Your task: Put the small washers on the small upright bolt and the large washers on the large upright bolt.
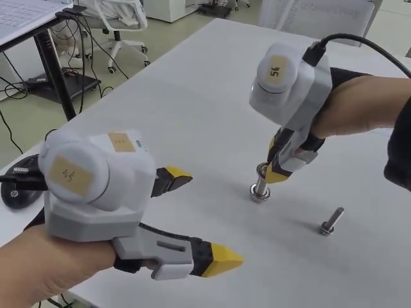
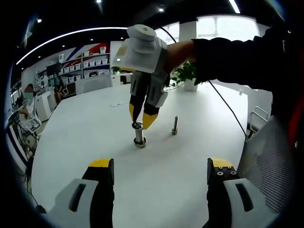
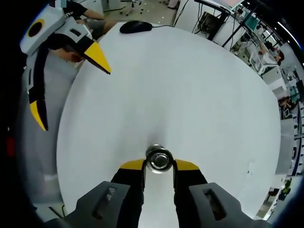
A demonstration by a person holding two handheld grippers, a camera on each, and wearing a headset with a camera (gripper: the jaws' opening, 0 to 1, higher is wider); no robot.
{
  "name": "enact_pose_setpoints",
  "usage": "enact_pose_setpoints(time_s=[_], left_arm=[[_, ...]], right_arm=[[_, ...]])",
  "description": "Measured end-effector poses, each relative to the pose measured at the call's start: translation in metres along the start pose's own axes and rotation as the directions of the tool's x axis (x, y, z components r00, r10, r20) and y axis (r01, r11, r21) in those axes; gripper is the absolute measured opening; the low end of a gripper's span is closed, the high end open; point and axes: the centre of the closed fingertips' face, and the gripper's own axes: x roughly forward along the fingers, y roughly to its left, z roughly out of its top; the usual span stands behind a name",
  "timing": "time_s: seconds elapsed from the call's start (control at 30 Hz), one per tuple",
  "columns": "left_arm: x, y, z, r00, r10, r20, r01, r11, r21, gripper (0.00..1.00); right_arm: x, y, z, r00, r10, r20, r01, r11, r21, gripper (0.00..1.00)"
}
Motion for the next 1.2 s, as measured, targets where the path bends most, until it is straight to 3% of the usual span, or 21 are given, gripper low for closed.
enact_pose_setpoints(time_s=[1.2], left_arm=[[0.001, -0.002, -0.002, 1.0, -0.004, -0.006, 0.004, 1.0, -0.004, 0.8]], right_arm=[[0.039, 0.005, -0.012, 0.9969, 0.065, -0.045, -0.065, 0.998, 0.016, 0.24]])
